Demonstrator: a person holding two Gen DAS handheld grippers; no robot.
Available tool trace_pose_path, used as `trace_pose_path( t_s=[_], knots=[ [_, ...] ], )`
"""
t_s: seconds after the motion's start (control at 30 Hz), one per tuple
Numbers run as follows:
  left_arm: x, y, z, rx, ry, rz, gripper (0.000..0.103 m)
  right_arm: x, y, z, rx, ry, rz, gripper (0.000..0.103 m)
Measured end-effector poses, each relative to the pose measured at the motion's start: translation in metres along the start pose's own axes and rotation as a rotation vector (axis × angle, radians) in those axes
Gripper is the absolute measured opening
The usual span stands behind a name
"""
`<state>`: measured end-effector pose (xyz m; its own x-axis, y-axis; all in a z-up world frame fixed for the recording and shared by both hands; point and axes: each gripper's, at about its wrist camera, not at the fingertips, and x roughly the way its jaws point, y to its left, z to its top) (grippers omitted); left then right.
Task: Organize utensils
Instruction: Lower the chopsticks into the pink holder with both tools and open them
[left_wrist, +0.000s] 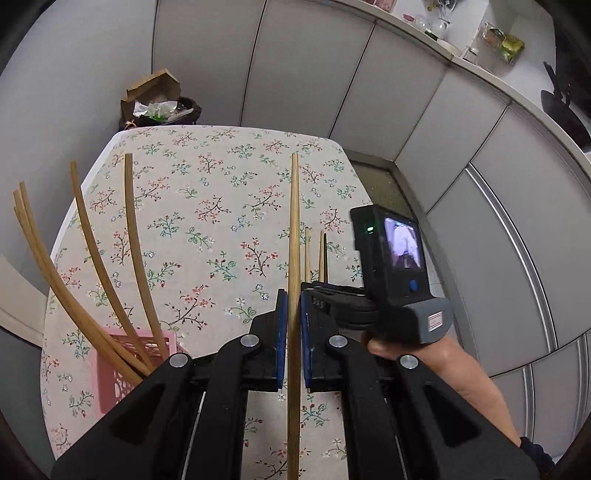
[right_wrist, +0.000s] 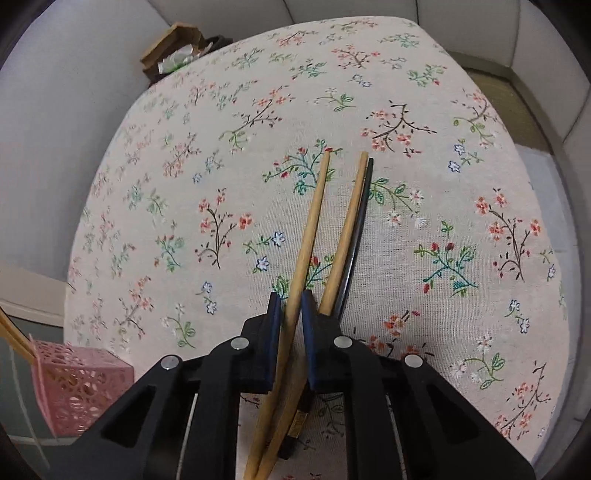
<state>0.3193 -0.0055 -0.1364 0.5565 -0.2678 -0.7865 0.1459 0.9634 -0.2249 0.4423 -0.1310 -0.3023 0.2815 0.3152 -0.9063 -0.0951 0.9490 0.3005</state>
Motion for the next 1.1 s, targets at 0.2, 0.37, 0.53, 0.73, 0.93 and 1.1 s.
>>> trace_pose_path(
  t_s=[0.2, 0.37, 0.53, 0.73, 0.93, 1.1],
  knots=[
    [-0.021, 0.001, -0.001, 0.009, -0.048, -0.023, 0.006, -0.043, 0.009, 0.005, 0.022, -0.089, 0.082, 0.007],
    [-0.042, 0.005, 0.002, 0.017, -0.120, -0.041, 0.006, -0.108, 0.004, 0.003, 0.027, -0.280, 0.179, 0.007],
    [-0.066, 0.016, 0.005, 0.008, -0.210, -0.052, 0.006, -0.148, 0.003, -0.007, 0.012, -0.425, 0.195, 0.007],
    [-0.094, 0.041, 0.005, -0.017, -0.337, -0.042, 0.006, -0.191, 0.025, -0.024, -0.042, -0.580, 0.226, 0.008],
    [-0.102, 0.069, -0.001, -0.052, -0.429, -0.007, 0.006, -0.220, 0.061, -0.047, -0.141, -0.692, 0.284, 0.008],
    [-0.095, 0.080, -0.010, -0.050, -0.491, 0.030, 0.006, -0.220, 0.091, -0.061, -0.213, -0.728, 0.300, 0.008]
  ],
)
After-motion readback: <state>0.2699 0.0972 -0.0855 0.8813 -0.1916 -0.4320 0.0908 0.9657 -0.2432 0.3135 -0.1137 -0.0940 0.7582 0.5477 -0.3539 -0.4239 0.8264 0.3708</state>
